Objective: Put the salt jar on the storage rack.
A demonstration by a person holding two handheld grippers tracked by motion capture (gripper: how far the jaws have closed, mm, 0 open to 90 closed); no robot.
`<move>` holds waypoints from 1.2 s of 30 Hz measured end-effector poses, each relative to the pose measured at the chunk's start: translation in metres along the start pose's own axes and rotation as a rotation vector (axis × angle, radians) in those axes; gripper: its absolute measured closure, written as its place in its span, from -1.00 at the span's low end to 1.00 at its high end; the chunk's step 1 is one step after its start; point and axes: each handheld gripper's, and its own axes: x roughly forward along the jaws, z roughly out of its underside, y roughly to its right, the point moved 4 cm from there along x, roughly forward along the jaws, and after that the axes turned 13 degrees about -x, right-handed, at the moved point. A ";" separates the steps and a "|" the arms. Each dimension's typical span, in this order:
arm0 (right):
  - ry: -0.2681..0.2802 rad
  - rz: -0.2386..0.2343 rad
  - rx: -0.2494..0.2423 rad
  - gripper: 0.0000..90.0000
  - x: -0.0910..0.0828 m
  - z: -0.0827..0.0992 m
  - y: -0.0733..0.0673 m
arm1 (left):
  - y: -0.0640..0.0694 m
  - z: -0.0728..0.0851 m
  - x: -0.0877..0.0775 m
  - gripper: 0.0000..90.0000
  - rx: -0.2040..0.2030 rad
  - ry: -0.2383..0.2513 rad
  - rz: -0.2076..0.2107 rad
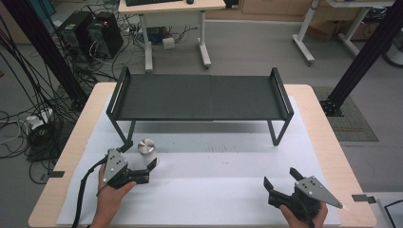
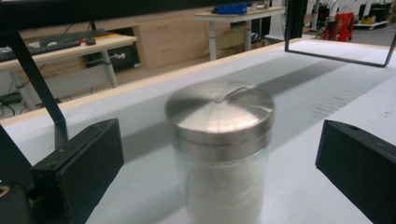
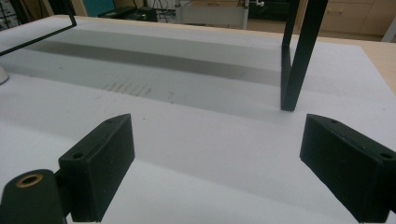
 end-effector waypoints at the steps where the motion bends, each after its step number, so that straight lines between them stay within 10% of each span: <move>1: 0.000 0.000 0.000 -0.78 0.000 0.000 0.000 | 0.000 0.000 0.000 -0.97 0.000 0.000 0.000; 36: -0.001 0.003 0.026 -0.76 -0.005 0.008 0.007 | -0.002 0.006 0.019 -0.19 -0.005 -0.048 0.002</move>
